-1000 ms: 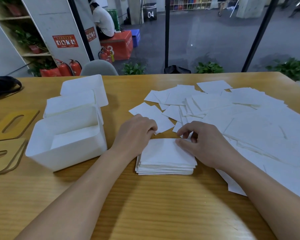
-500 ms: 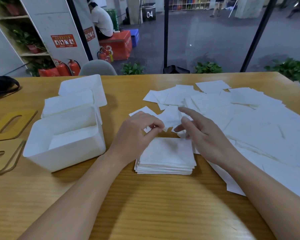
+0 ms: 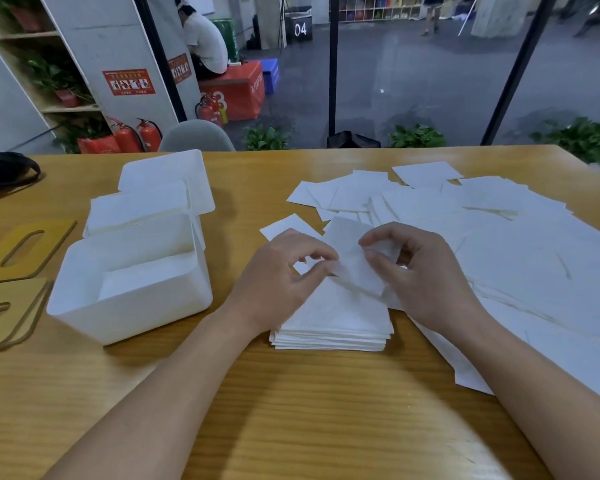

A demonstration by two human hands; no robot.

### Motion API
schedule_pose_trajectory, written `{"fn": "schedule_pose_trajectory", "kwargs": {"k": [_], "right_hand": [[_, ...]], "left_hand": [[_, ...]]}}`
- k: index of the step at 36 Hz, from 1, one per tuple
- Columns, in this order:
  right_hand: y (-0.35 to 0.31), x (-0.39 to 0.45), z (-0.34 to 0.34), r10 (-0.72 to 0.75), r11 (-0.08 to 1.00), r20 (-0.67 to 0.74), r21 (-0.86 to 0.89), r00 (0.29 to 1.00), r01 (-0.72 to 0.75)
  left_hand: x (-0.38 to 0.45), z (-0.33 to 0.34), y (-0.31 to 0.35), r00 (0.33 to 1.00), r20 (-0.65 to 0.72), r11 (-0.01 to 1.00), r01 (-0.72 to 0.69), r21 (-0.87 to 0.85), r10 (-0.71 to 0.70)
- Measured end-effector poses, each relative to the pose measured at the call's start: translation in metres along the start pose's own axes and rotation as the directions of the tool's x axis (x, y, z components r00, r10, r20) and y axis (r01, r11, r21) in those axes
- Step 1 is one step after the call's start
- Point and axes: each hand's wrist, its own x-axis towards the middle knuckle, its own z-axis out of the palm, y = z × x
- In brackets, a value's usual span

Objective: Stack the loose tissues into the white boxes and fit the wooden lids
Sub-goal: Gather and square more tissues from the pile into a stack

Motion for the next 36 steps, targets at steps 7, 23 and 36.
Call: {"fn": "schedule_pose_trajectory", "kwargs": {"k": [7,23,36], "right_hand": [[-0.014,-0.003,-0.006,-0.055,0.978,0.08,0.204,0.995,0.037],[0.0,0.002,-0.008,0.12,0.992,0.251,0.014,0.961,-0.128],[0.005,-0.001,-0.005,0.11,0.972,0.214,-0.228,0.971,-0.059]], "left_hand": [[0.005,-0.007,-0.005,0.962,-0.032,0.948,0.26,-0.183,-0.27],[0.004,-0.029,-0.009,0.918,0.275,0.927,0.337,-0.165,-0.284],[0.003,-0.022,-0.024,0.958,0.089,0.962,0.271,0.041,-0.274]]}}
